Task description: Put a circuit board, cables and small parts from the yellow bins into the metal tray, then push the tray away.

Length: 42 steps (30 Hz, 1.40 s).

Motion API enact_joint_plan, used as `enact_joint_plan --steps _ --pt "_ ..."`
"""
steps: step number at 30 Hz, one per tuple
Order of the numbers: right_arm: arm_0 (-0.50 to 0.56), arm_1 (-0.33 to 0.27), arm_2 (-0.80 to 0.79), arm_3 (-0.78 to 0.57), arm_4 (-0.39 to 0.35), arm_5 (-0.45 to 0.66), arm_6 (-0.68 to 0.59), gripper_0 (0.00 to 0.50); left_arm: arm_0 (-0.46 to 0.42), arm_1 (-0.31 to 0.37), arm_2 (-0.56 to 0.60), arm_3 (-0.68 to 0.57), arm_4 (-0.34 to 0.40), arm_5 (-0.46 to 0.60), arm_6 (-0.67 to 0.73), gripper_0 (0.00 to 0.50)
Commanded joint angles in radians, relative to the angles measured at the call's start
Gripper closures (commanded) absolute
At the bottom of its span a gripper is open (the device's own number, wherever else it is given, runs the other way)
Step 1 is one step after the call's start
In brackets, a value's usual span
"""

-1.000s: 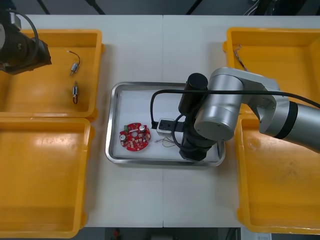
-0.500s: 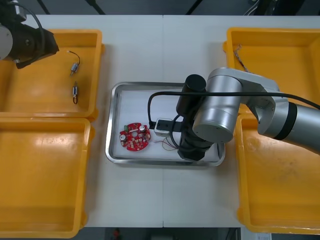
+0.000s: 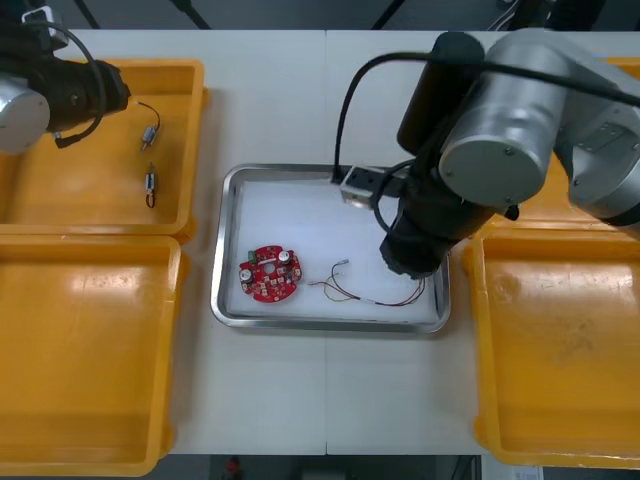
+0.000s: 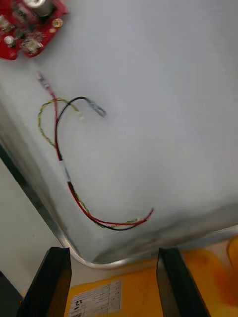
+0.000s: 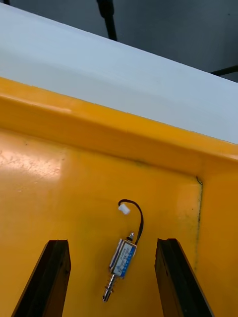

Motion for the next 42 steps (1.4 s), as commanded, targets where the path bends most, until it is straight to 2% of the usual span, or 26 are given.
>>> enact_joint_plan --steps 1,4,8,13,19,26,33,42 --pt "-0.027 -0.089 -0.105 -0.03 -0.036 0.053 -0.162 0.0 -0.044 -0.01 -0.068 0.015 -0.015 -0.056 -0.018 0.0" --pt "-0.005 -0.124 -0.165 -0.03 -0.048 0.073 -0.266 0.0 -0.046 -0.014 -0.088 0.017 -0.026 -0.056 -0.021 0.0" --pt "0.028 -0.173 -0.225 -0.03 -0.067 0.074 -0.363 0.0 -0.046 -0.031 -0.109 0.024 -0.083 -0.058 -0.021 0.0" --pt "0.07 -0.254 -0.3 -0.03 -0.102 0.074 -0.497 0.0 -0.06 -0.079 -0.125 0.081 -0.116 -0.104 -0.026 0.0" --pt "0.128 -0.311 -0.406 -0.023 -0.116 0.074 -0.618 0.0 -0.109 -0.117 -0.158 0.148 -0.123 -0.116 -0.029 0.0" --pt "0.148 -0.342 -0.486 0.065 -0.136 0.074 -0.582 0.0 -0.127 -0.16 -0.172 0.217 -0.152 -0.148 -0.044 0.0" --pt "0.117 -0.343 -0.484 0.146 -0.13 0.071 -0.51 0.0 -0.138 -0.16 -0.211 0.222 -0.149 -0.148 -0.047 0.0" --pt "-0.018 -0.337 -0.377 0.33 -0.139 0.048 -0.325 0.0 -0.138 -0.16 -0.229 0.25 -0.149 -0.148 -0.068 0.0"
